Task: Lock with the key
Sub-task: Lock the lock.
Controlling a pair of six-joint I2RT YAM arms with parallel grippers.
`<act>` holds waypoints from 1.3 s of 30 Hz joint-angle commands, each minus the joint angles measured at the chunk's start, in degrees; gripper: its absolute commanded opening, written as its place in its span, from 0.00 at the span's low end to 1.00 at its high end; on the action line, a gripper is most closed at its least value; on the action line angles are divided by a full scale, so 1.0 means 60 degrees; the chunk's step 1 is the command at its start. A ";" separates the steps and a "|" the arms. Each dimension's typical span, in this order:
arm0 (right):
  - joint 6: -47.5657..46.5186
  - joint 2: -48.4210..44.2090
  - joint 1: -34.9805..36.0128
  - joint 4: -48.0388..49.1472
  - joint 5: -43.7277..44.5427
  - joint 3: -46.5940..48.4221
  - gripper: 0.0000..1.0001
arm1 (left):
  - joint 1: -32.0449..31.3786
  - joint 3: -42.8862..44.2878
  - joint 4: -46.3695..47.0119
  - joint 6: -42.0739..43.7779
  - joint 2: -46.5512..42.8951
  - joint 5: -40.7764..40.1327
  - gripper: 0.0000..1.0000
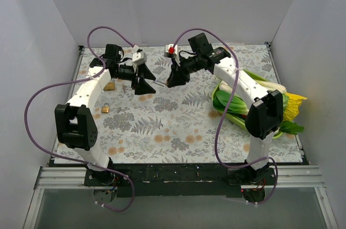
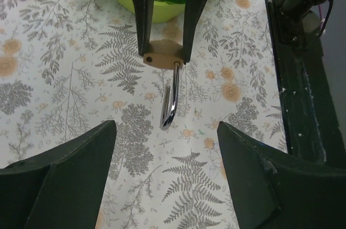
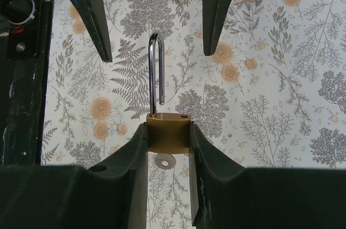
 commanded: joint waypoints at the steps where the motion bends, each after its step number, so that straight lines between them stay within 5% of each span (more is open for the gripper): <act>1: -0.0516 -0.0148 -0.0023 -0.0410 -0.0596 0.0486 0.01 | -0.0235 -0.0509 0.1833 -0.0046 -0.0897 -0.0265 0.73; 16: -0.0561 -0.0441 -0.0023 -0.0498 -0.0859 0.0135 0.01 | -0.1026 -0.0553 0.1907 0.0042 -0.0986 -0.0661 0.36; 23: -0.0473 -0.0500 -0.0038 -0.0513 -0.0977 0.0105 0.01 | -0.1261 -0.0582 0.1907 -0.0280 -0.1029 -0.1055 0.00; 25: -0.0241 -0.0515 -0.0023 -0.0498 -0.0933 0.0192 0.01 | -0.1261 -0.0583 0.2023 -0.0672 -0.1117 -0.1187 0.00; 30: 0.0450 -0.0514 -0.0520 -0.0630 -0.1180 0.0515 0.81 | -0.1159 -0.0437 0.2522 -0.2006 -0.1264 -0.1129 0.00; 39: -0.0033 -0.1905 -0.1429 -0.0514 -0.1093 -0.0492 0.94 | -0.1085 -0.0347 0.2974 -0.3996 -0.1702 -0.0793 0.00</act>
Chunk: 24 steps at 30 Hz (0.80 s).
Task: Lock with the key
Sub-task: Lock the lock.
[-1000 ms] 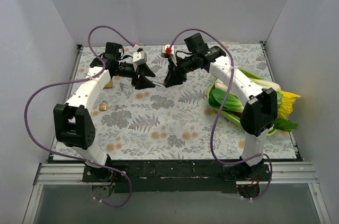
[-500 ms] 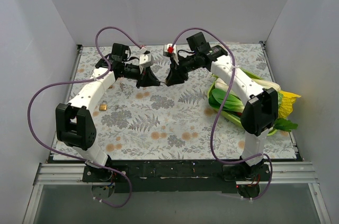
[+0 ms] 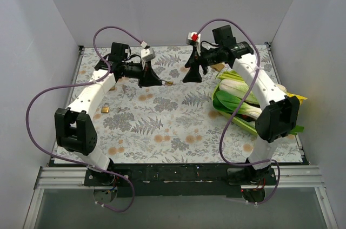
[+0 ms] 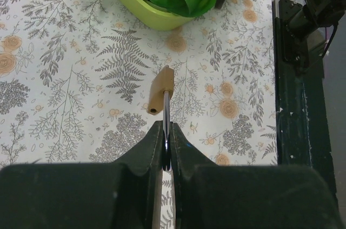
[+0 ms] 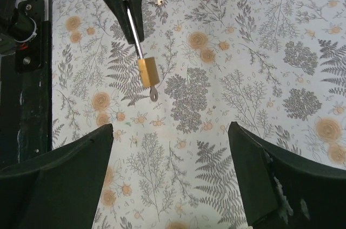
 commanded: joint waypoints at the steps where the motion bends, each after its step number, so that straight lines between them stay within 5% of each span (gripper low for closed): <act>1: -0.0227 -0.1555 0.0017 0.0451 -0.0245 -0.0622 0.95 | 0.0040 0.0039 0.0746 -0.1258 -0.1091 0.0479 0.00; 13: 0.0052 -0.1600 0.0133 -0.0001 -0.0303 0.0051 0.98 | 0.0040 -0.1412 0.1639 -0.1680 -0.2453 0.0596 0.00; 24: -0.1001 -0.3301 0.0969 0.1245 0.0063 -0.2497 0.98 | 0.0040 -0.1383 0.2314 -0.3249 -0.2819 0.0596 0.00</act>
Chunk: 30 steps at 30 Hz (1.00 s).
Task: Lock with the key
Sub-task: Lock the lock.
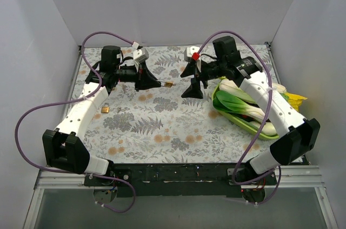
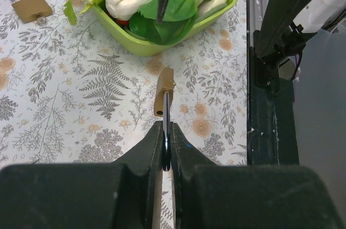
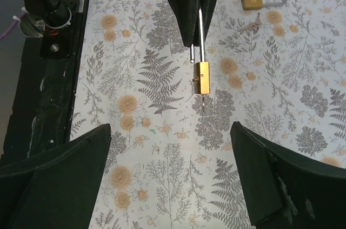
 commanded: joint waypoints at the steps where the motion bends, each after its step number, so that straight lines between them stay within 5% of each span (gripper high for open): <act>1: -0.0547 -0.0511 0.0124 0.0684 -0.0072 -0.0404 0.98 | 0.0008 -0.0235 0.0533 -0.0784 -0.0813 0.0236 0.00; 10: 0.0667 0.0438 0.0313 0.1184 -0.0218 0.0252 0.97 | -0.0022 -0.0427 0.0035 0.0066 -0.1341 0.0411 0.00; 21: 0.0243 0.0602 0.1369 0.0860 0.0704 0.0357 0.90 | -0.0022 -0.1395 0.1046 -0.0065 -0.1546 0.1144 0.00; 30: 0.0492 0.0939 0.1383 0.1387 0.0924 0.0298 0.49 | -0.0022 -0.1453 0.1266 -0.0110 -0.1458 0.1027 0.00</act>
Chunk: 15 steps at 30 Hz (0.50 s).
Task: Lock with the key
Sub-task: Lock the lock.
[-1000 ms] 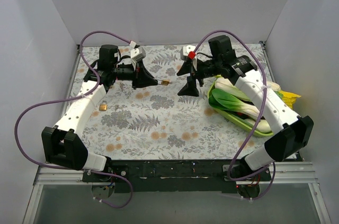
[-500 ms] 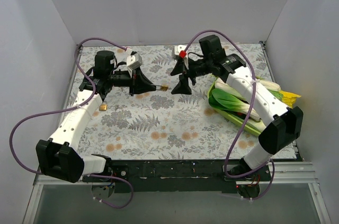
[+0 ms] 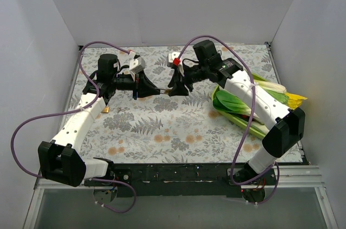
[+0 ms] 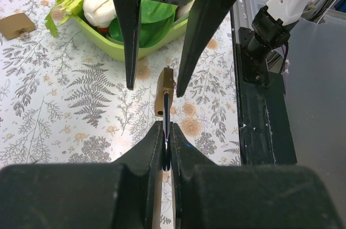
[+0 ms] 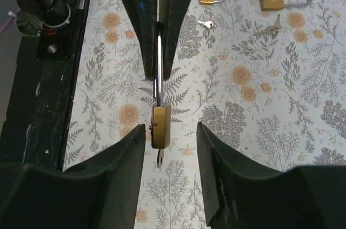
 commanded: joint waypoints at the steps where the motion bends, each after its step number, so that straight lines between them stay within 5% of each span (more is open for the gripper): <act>1: 0.0302 0.0039 0.0003 0.0735 0.0065 0.0080 0.45 | -0.0022 0.0022 0.0264 0.0021 -0.0271 0.0349 0.00; 3: 0.0391 0.0039 0.0061 0.0897 0.0092 0.0036 0.40 | -0.0022 0.0037 0.0220 0.0079 -0.0285 0.0364 0.00; 15: 0.0319 0.0230 0.0281 0.0444 0.0152 0.0196 0.44 | -0.0022 0.0037 0.0308 0.0198 -0.0212 0.0437 0.00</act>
